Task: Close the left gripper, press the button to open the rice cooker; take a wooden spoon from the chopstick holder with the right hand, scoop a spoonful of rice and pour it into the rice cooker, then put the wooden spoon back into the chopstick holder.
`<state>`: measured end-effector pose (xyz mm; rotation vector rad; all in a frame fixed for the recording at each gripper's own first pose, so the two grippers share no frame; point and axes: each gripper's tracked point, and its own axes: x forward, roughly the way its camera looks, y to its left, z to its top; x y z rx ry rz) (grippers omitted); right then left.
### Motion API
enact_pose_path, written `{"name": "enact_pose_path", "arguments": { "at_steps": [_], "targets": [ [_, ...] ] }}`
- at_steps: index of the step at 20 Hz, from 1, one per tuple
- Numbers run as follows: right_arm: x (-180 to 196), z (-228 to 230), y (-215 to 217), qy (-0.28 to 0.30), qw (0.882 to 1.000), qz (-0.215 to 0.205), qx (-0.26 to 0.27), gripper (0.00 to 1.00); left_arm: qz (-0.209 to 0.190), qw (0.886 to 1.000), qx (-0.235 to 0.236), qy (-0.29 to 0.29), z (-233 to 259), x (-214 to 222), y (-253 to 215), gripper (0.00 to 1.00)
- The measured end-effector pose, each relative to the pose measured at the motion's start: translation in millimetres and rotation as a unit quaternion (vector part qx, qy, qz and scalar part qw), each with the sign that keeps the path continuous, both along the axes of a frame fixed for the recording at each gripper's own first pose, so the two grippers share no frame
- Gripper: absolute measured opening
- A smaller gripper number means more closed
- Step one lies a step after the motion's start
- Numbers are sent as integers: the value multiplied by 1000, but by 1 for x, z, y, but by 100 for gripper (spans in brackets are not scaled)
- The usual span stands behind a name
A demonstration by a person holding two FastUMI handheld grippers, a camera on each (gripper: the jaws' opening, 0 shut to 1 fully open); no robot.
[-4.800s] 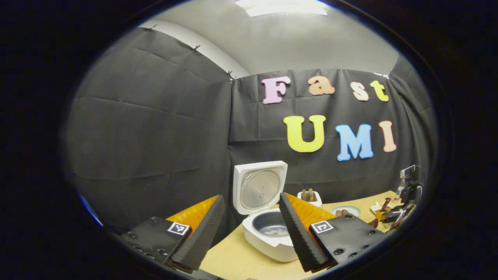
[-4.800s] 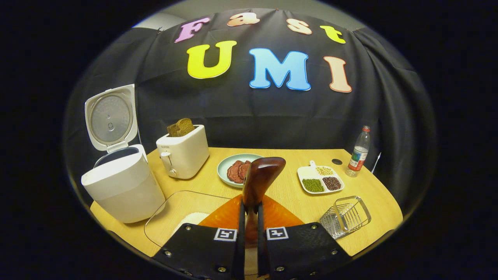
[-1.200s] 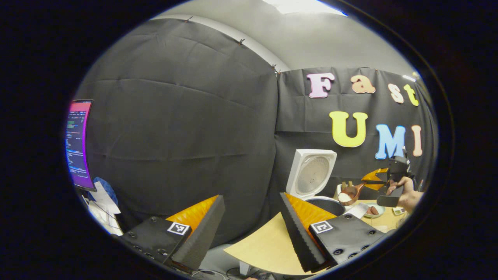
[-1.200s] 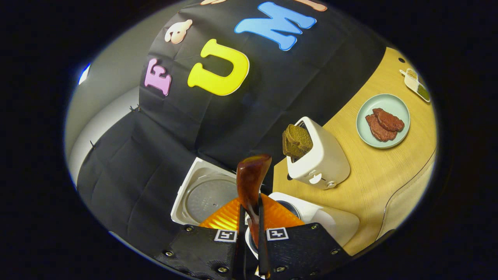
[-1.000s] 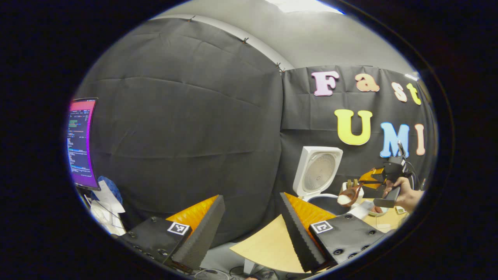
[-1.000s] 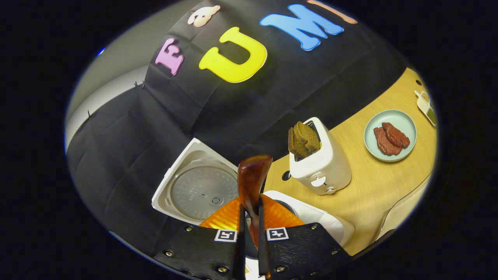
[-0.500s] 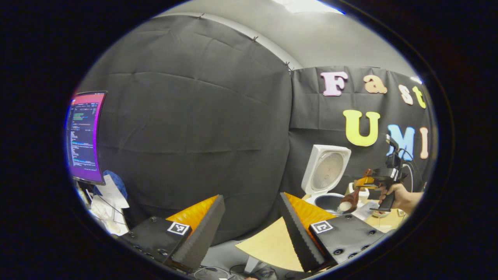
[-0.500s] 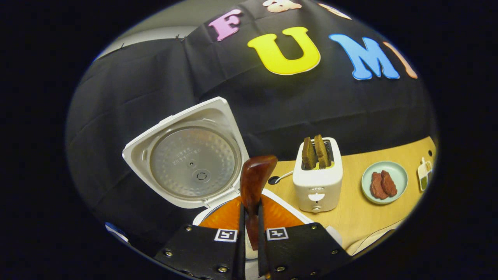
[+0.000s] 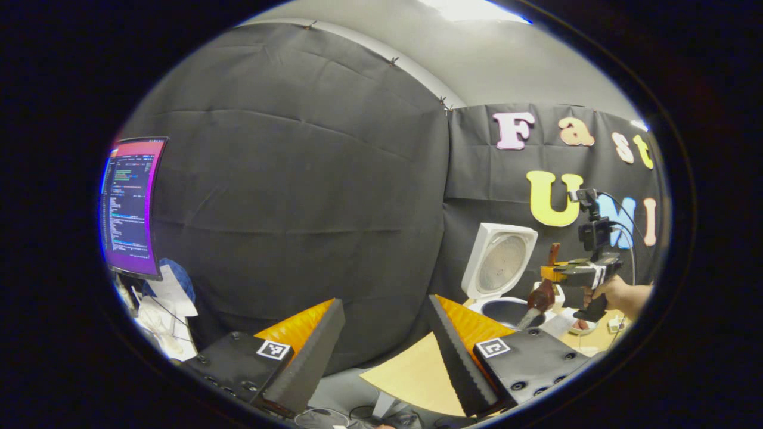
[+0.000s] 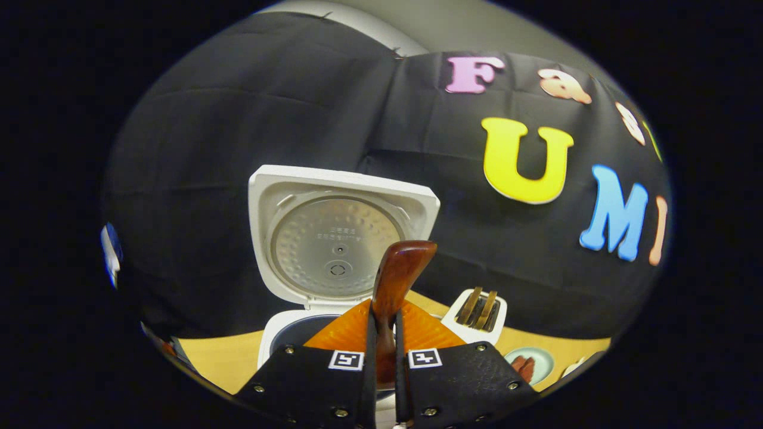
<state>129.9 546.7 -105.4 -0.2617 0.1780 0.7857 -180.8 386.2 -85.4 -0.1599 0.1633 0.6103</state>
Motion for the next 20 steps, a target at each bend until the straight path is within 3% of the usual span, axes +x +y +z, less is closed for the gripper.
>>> {"name": "enact_pose_path", "arguments": {
  "at_steps": [3,6,9,13,16,20],
  "targets": [
    [-6,5,3,-70,996,22,-49,13,-1,1000,3,1,0,1,-1,98],
    [-7,0,3,-80,994,31,-62,13,-2,1000,3,-2,2,2,-3,95],
    [0,-11,2,-29,998,20,-46,13,-3,1000,3,-3,3,2,-4,97],
    [2,-12,-7,88,995,-5,41,13,-4,1000,4,-4,4,3,-4,95],
    [7,-6,-20,186,975,-22,119,13,-8,1000,6,-7,8,5,-6,95],
    [15,13,-43,289,928,-42,232,13,-20,1000,4,-12,12,16,-15,95]
  ]
}}
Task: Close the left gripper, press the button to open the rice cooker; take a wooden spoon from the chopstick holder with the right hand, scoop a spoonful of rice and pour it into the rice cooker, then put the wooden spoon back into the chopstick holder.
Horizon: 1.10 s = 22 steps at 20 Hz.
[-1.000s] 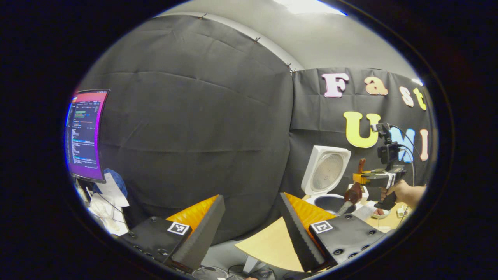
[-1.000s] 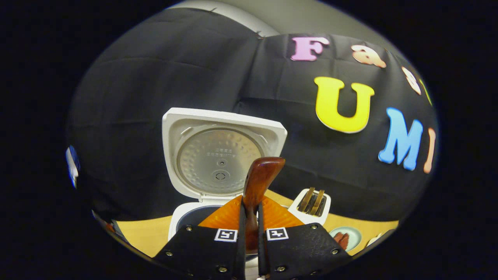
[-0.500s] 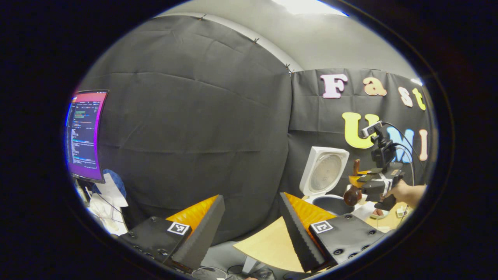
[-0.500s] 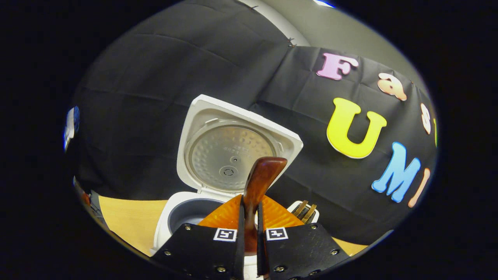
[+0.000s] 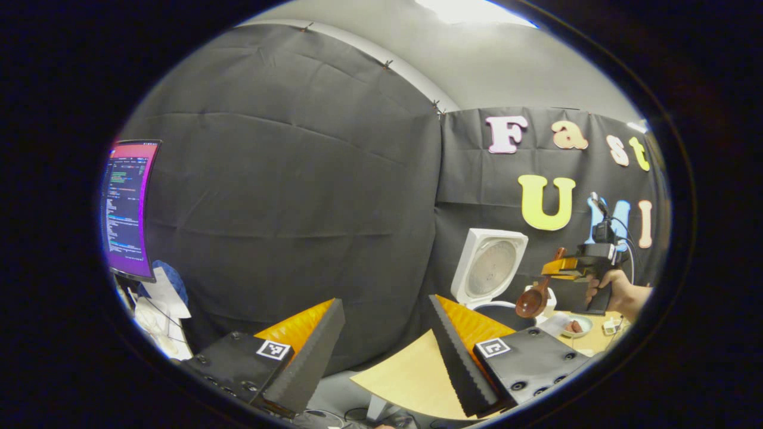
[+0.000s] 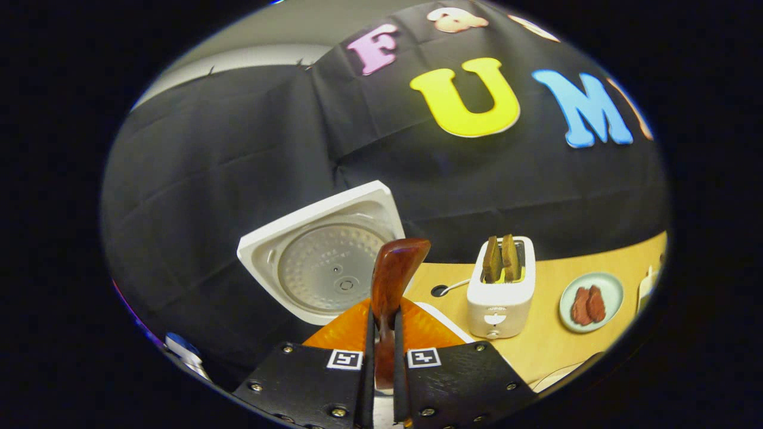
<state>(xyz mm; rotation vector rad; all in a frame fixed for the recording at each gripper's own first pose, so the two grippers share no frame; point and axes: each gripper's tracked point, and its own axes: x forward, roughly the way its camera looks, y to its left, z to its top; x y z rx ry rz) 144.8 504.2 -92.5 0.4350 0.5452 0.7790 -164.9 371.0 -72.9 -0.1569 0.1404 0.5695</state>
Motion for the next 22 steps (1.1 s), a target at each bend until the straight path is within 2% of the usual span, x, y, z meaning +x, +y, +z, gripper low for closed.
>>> {"name": "enact_pose_path", "arguments": {
  "at_steps": [4,9,16,19,20,22],
  "targets": [
    [13,12,-33,43,997,-29,59,13,-20,1000,9,-7,12,13,-16,98],
    [17,24,-89,47,994,-58,85,13,-50,998,14,-21,32,37,-48,95],
    [21,27,-175,32,991,-101,79,13,-91,995,23,-40,56,75,-96,99],
    [22,26,-228,17,989,-133,57,13,-109,993,21,-47,63,86,-119,99],
    [24,22,-243,15,988,-144,53,13,-116,992,21,-48,65,91,-128,95],
    [21,16,-274,18,985,-167,49,13,-129,990,22,-52,69,102,-142,95]
  ]
}}
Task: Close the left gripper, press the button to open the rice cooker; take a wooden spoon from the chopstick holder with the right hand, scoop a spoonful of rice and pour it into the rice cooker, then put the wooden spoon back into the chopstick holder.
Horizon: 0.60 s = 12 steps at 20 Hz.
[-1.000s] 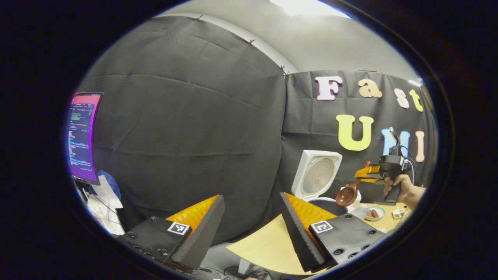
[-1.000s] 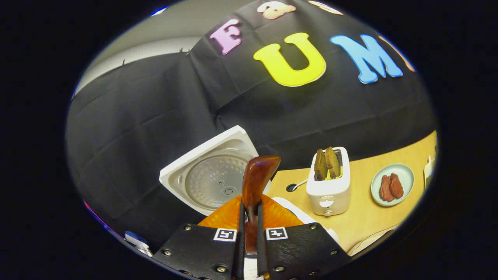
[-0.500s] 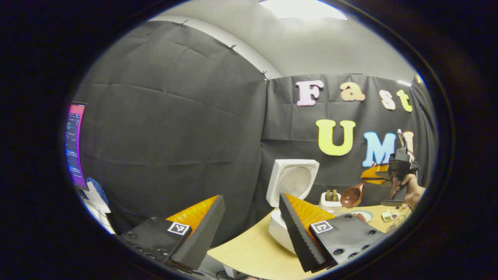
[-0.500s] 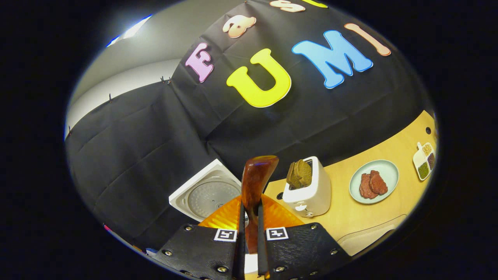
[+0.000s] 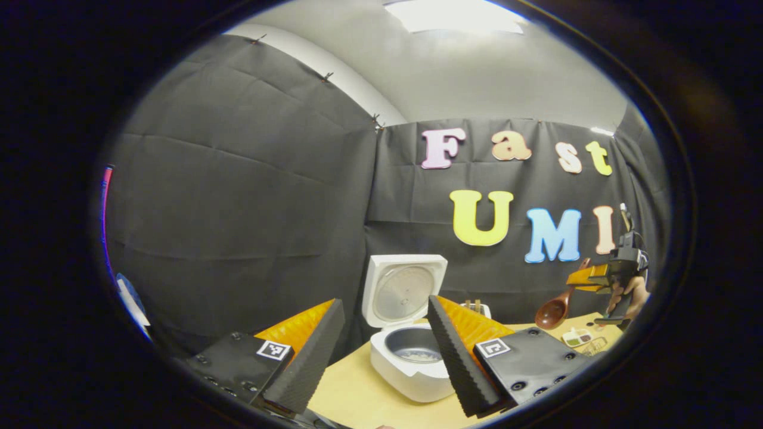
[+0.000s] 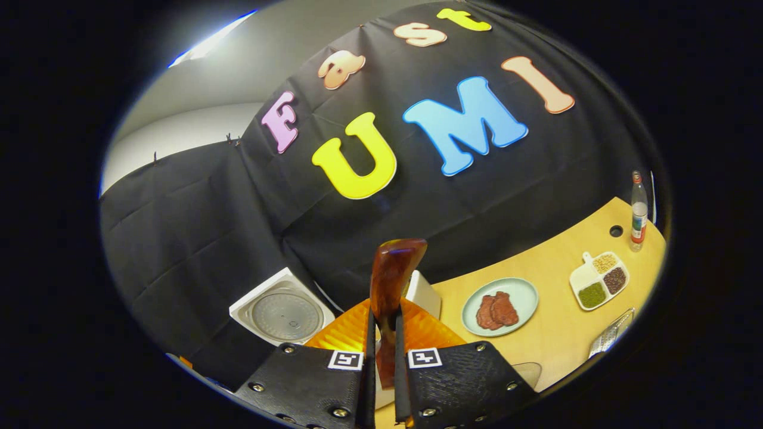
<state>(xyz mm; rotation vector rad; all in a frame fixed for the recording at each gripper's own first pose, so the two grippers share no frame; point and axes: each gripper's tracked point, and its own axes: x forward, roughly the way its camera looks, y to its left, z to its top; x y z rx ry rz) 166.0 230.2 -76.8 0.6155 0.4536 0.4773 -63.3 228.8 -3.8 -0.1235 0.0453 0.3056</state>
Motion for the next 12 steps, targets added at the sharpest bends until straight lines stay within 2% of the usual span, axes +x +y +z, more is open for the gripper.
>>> {"name": "enact_pose_path", "arguments": {
  "at_steps": [7,12],
  "targets": [
    [-1,-26,-109,17,997,-77,-20,13,-36,999,-4,-18,13,36,-50,97],
    [-9,-54,-182,29,989,-131,-62,13,-59,998,-7,-17,13,50,-80,95]
  ]
}}
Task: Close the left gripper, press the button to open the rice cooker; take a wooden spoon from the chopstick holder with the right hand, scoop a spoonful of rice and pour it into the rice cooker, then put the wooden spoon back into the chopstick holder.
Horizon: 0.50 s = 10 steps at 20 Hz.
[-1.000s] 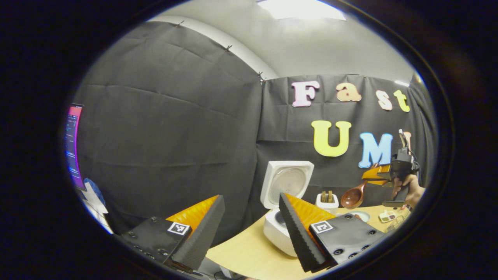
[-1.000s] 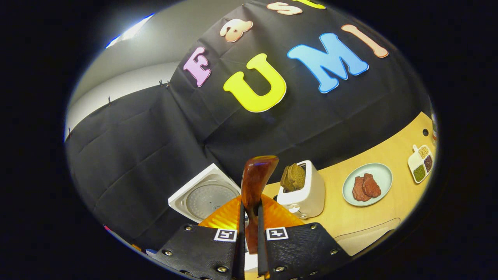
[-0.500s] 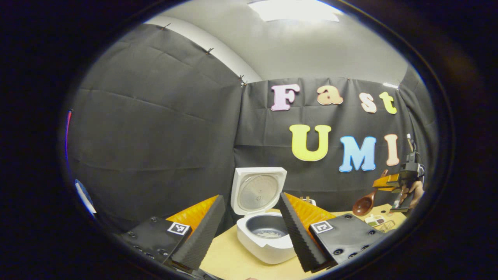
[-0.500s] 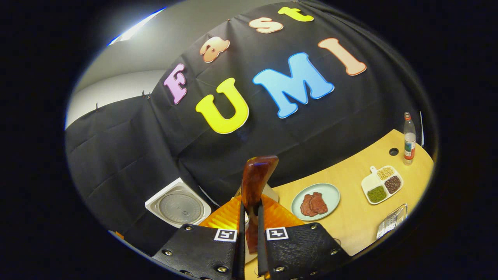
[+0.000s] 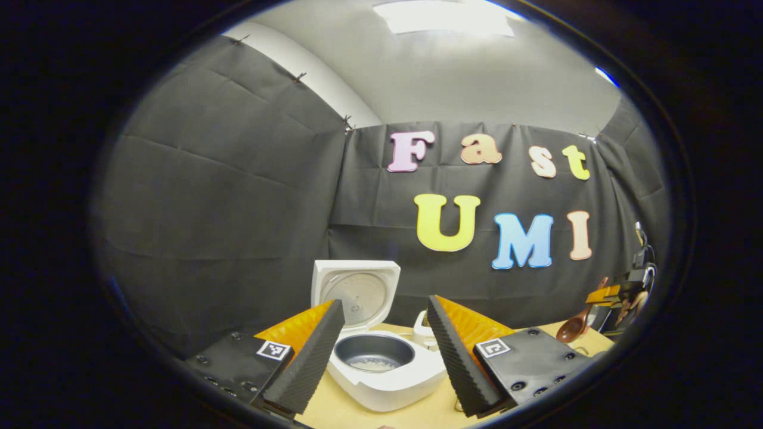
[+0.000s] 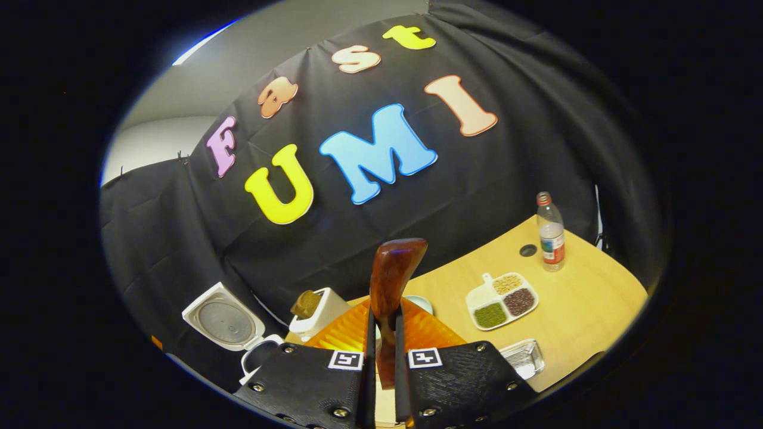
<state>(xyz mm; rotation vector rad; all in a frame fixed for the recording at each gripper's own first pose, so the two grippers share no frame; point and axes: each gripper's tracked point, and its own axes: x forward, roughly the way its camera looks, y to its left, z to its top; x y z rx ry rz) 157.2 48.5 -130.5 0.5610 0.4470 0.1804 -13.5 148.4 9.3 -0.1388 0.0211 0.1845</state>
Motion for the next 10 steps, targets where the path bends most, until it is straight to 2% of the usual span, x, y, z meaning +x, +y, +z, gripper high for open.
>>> {"name": "enact_pose_path", "arguments": {
  "at_steps": [5,10],
  "targets": [
    [-8,-36,-53,22,998,-37,-48,13,-18,1000,10,-1,7,8,-26,95],
    [-14,-71,-82,50,995,-59,-63,13,-25,999,20,1,10,8,-41,95]
  ]
}}
